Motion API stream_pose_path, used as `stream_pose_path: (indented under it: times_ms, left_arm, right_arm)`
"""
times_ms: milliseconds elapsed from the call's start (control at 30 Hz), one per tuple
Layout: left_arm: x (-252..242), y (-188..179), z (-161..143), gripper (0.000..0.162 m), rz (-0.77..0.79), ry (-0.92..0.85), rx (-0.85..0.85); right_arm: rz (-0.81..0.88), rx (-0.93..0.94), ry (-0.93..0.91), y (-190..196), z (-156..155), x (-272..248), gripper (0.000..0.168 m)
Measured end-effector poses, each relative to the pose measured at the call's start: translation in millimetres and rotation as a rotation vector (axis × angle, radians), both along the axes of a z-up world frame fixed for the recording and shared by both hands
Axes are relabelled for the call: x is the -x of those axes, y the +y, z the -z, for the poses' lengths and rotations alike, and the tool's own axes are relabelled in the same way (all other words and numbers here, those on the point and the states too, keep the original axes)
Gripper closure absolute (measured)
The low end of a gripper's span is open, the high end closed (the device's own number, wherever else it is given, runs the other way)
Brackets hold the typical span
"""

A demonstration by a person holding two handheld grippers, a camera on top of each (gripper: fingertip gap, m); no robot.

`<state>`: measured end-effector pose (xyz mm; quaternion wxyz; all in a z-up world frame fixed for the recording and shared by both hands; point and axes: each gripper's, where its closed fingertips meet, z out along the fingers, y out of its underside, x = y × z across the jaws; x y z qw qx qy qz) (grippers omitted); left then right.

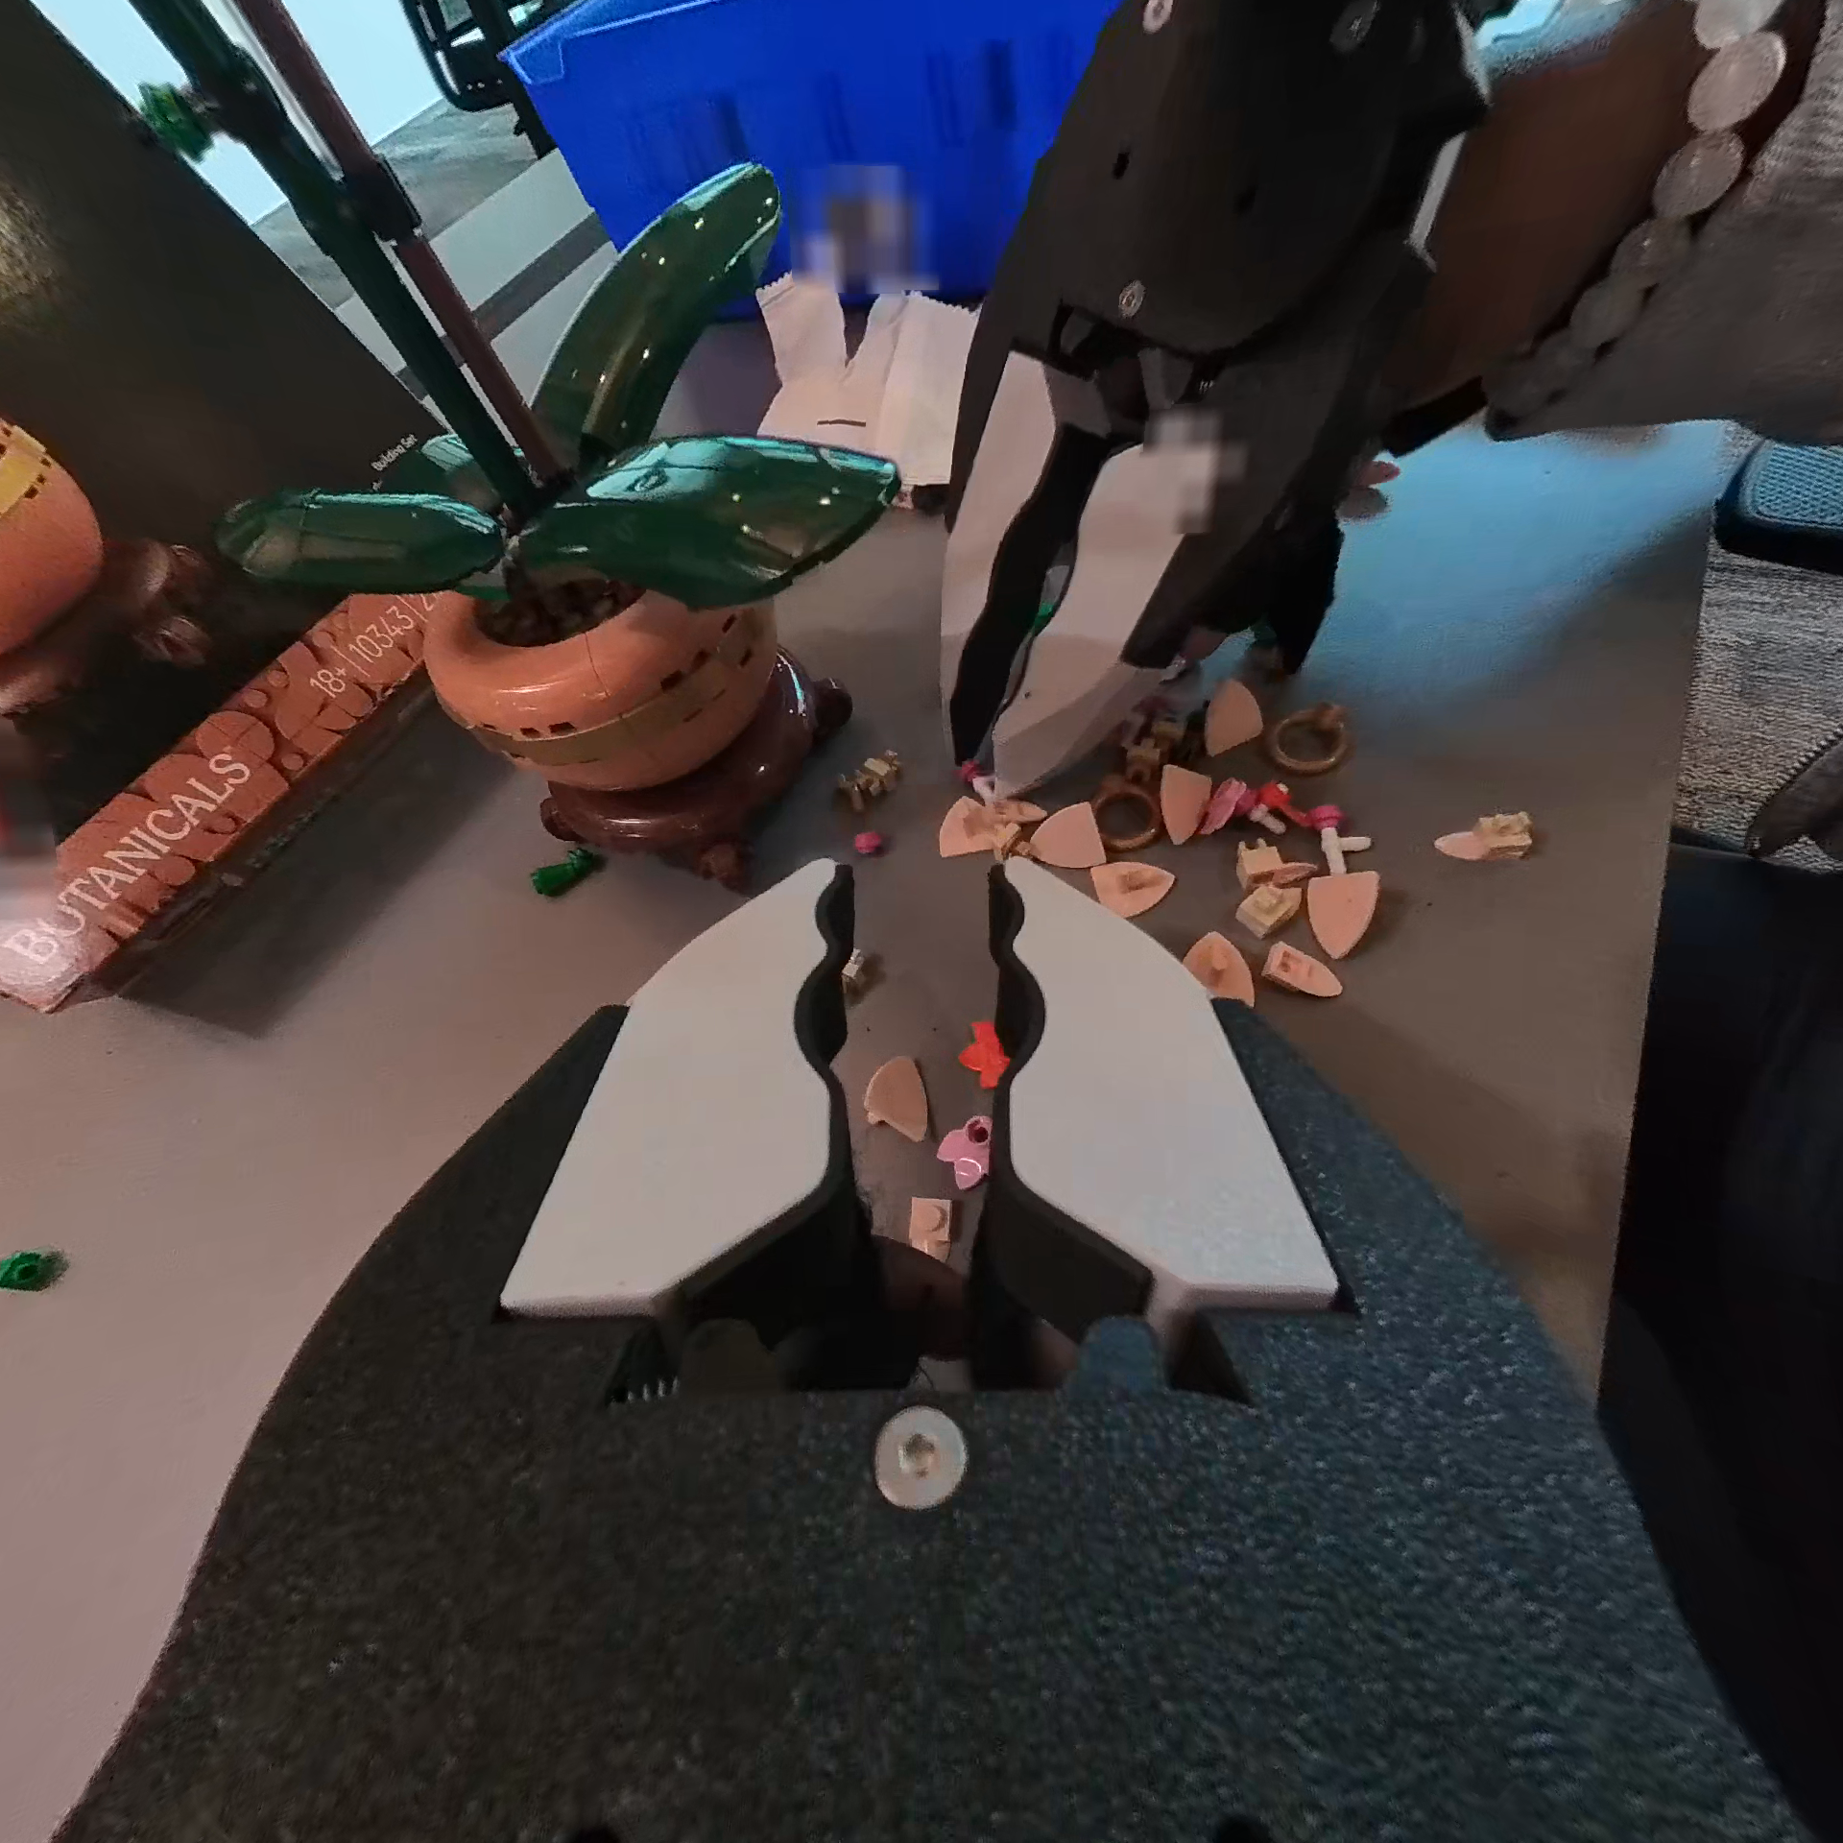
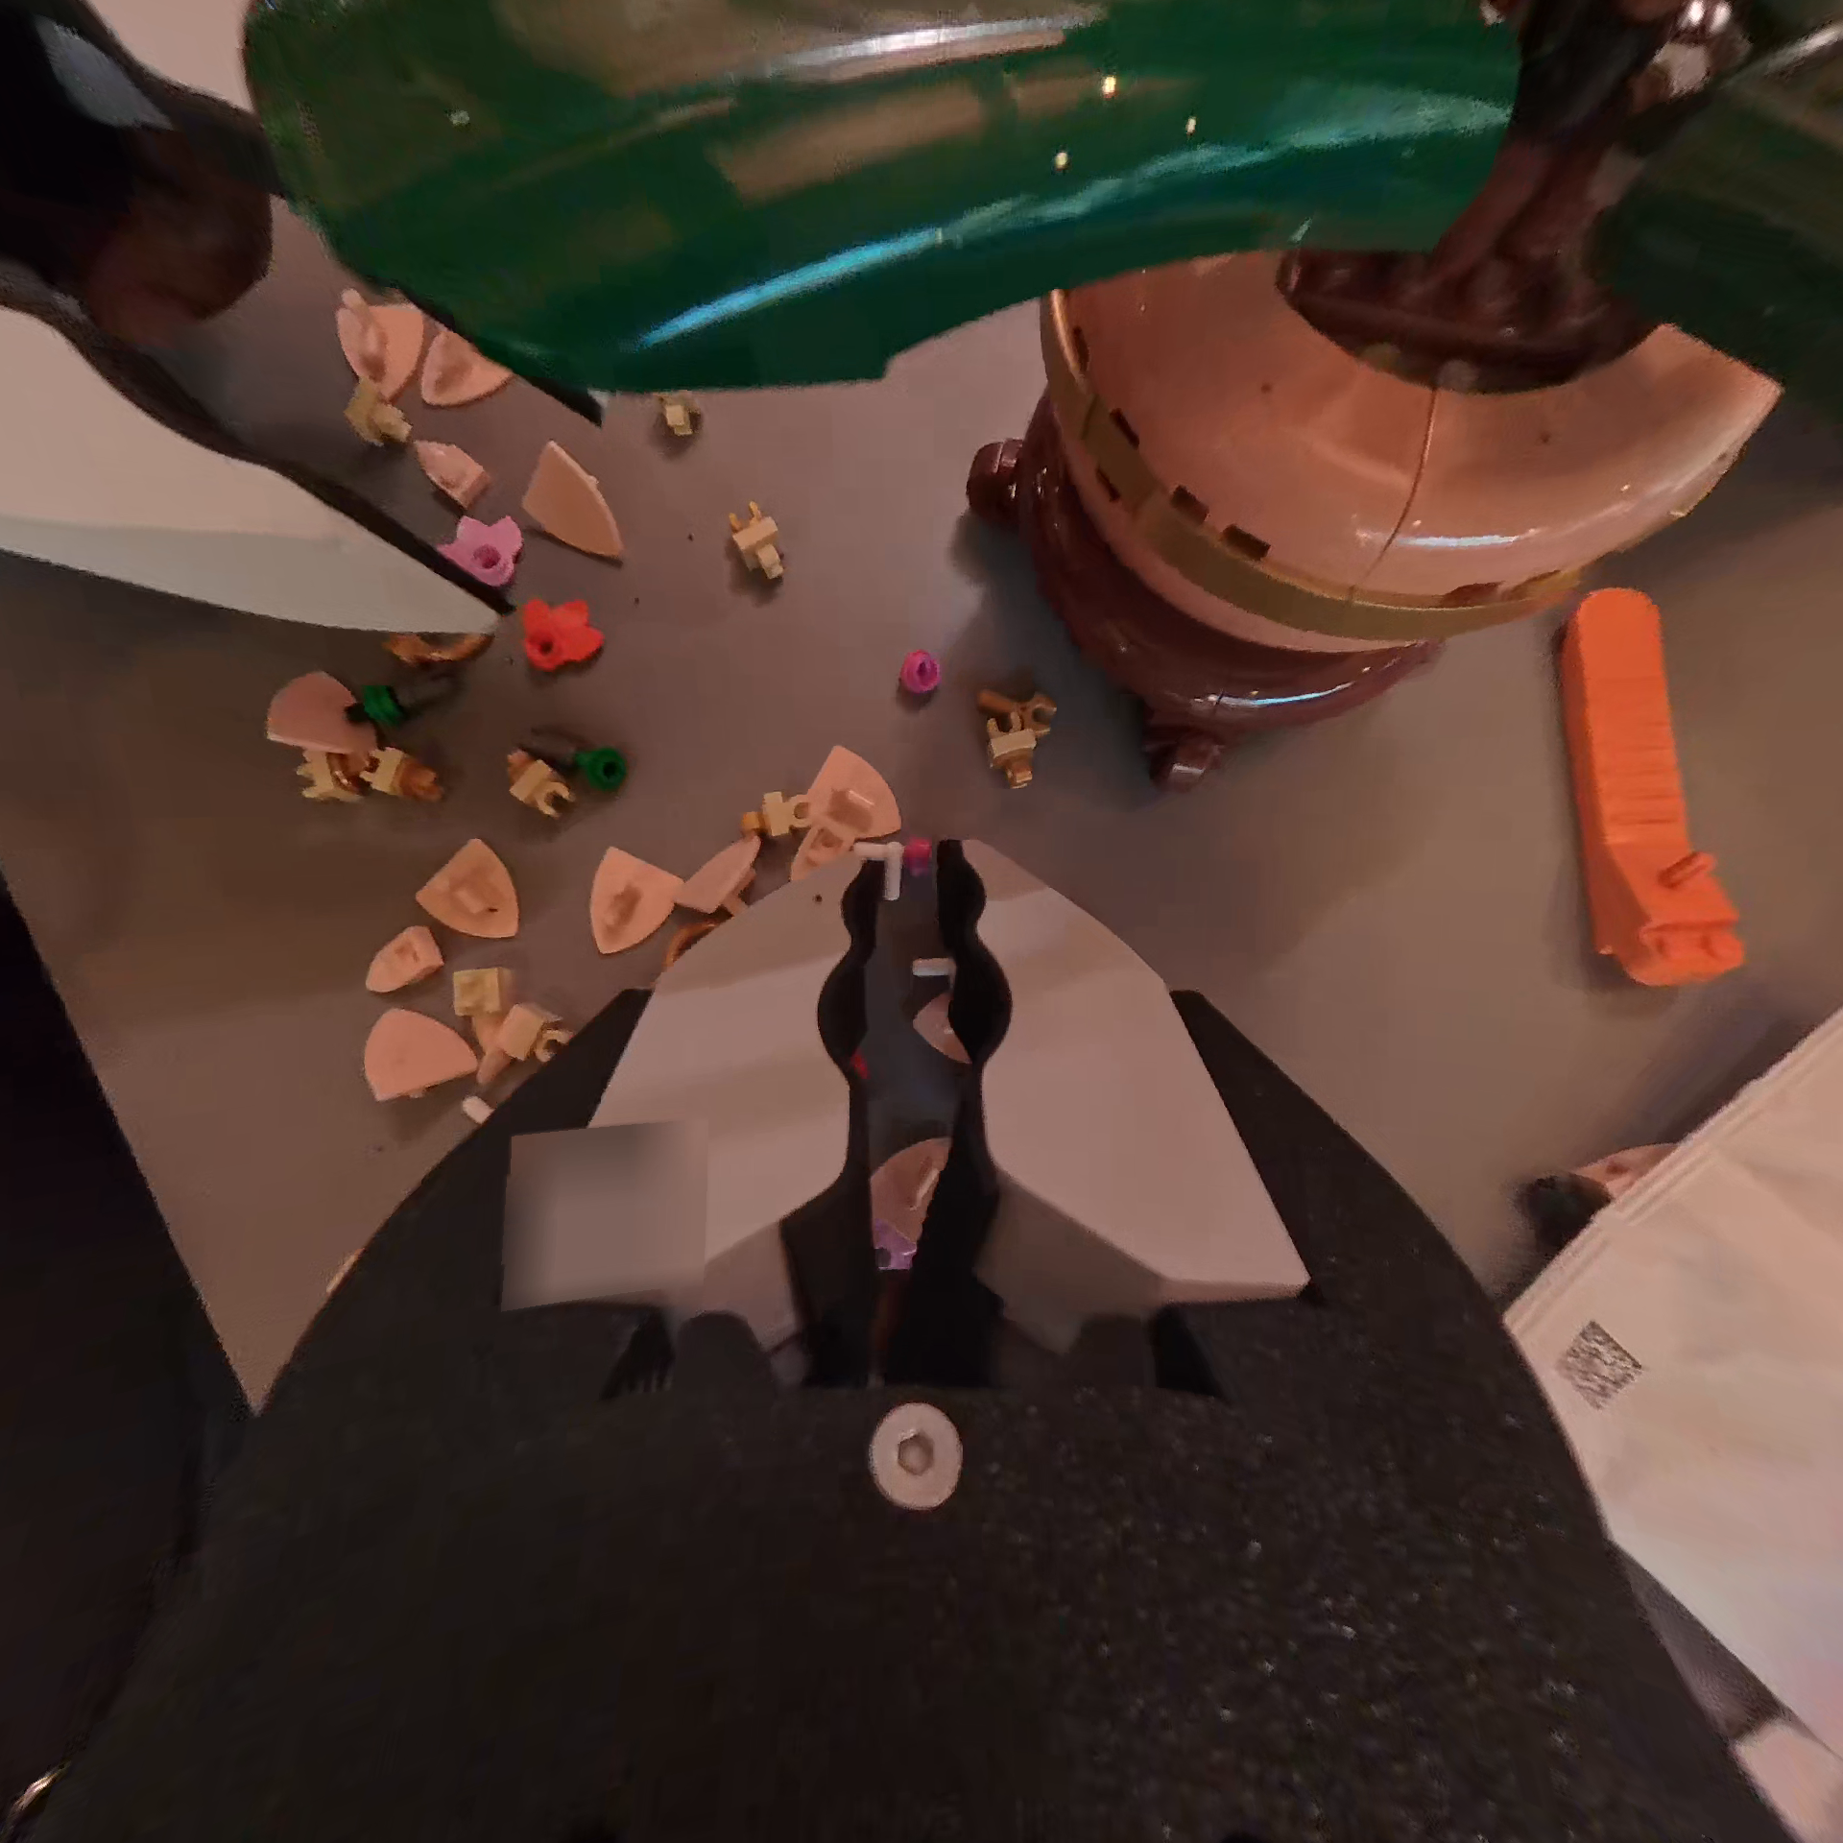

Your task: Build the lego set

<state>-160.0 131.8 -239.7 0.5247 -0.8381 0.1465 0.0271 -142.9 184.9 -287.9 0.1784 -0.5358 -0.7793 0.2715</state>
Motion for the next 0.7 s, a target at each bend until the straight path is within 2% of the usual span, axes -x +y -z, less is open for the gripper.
stream_pose_path:
  times_ms: [233, 367, 467, 533, 600, 700]
  left_arm:
    - [0.1, 0.4, -0.1, 0.137, -0.002, 0.012, -0.007]
    - [0.0, 1.6, -3.4, 0.137, -0.007, -0.035, -0.030]
    - [-9.8, 2.7, -6.9, 0.138, 0.027, -0.178, -0.039]
    - [-16.4, 3.0, -8.5, 0.139, 0.050, -0.262, -0.033]
    - [-15.5, 3.4, -7.3, 0.139, 0.050, -0.256, -0.030]
    - [-18.4, 4.1, -6.4, 0.140, 0.056, -0.197, -0.032]
  right_arm:
    - [-0.053, 0.169, 0.007, -2.9, 0.4, 1.0, 0.162]
    - [-0.153, 0.065, 0.146, -3.8, -8.7, -0.6, 0.164]
    - [-0.246, -0.084, 0.299, -7.5, -25.9, -2.0, 0.166]
    - [-0.259, -0.149, 0.315, -7.5, -28.7, -3.9, 0.165]
    - [-0.279, -0.170, 0.330, -9.9, -29.0, -4.6, 0.165]
    - [-0.292, -0.064, 0.400, -22.8, -43.3, -5.1, 0.166]
